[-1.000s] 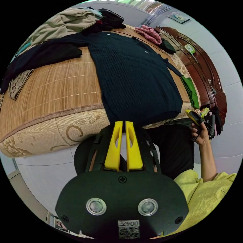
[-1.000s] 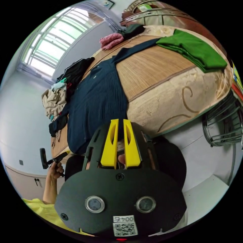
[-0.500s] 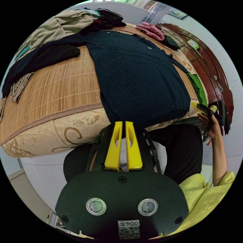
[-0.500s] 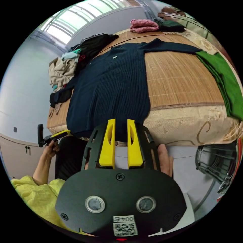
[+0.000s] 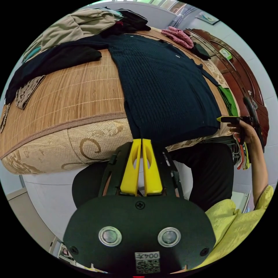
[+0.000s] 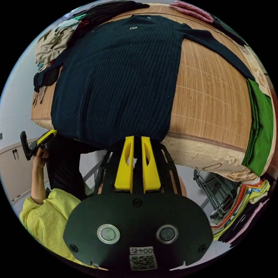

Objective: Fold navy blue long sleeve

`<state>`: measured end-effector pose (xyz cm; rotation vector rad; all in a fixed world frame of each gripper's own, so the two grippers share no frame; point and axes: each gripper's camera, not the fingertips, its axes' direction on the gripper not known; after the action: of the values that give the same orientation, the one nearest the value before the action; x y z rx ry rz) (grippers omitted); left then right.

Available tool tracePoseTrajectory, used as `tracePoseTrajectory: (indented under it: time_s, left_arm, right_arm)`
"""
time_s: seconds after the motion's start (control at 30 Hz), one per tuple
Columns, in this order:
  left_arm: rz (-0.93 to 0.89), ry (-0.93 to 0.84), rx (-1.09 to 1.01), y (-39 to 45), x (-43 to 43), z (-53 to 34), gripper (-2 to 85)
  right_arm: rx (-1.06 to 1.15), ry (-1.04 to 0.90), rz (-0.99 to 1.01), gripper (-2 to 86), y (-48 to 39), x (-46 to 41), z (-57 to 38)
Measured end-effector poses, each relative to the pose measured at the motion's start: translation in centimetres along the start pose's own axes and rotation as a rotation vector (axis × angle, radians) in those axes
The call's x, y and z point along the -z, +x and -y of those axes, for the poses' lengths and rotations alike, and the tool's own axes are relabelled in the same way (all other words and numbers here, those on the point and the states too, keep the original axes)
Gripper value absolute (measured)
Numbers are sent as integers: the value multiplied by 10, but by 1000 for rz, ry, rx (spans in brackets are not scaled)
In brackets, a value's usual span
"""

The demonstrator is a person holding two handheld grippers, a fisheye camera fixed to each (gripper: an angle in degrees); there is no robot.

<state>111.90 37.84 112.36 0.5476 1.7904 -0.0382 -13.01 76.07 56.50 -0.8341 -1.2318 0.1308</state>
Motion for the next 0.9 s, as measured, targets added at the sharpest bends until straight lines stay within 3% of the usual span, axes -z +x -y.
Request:
tracePoseTrajectory:
  time_s: [0.3, 0.6, 0.73, 0.9]
  left_arm:
    - [111, 65, -109, 32, 67, 22, 11]
    - [220, -41, -186, 59, 86, 106, 13]
    - [278, 101, -207, 67, 137, 110, 13]
    - [268, 31, -239, 61, 138, 118, 11]
  right_arm:
    - [52, -30, 33, 38, 11, 11, 18]
    - [25, -22, 47, 40, 31, 20, 18]
    - [53, -15, 27, 48, 41, 24, 11]
    - [66, 46, 174, 91, 68, 29, -6]
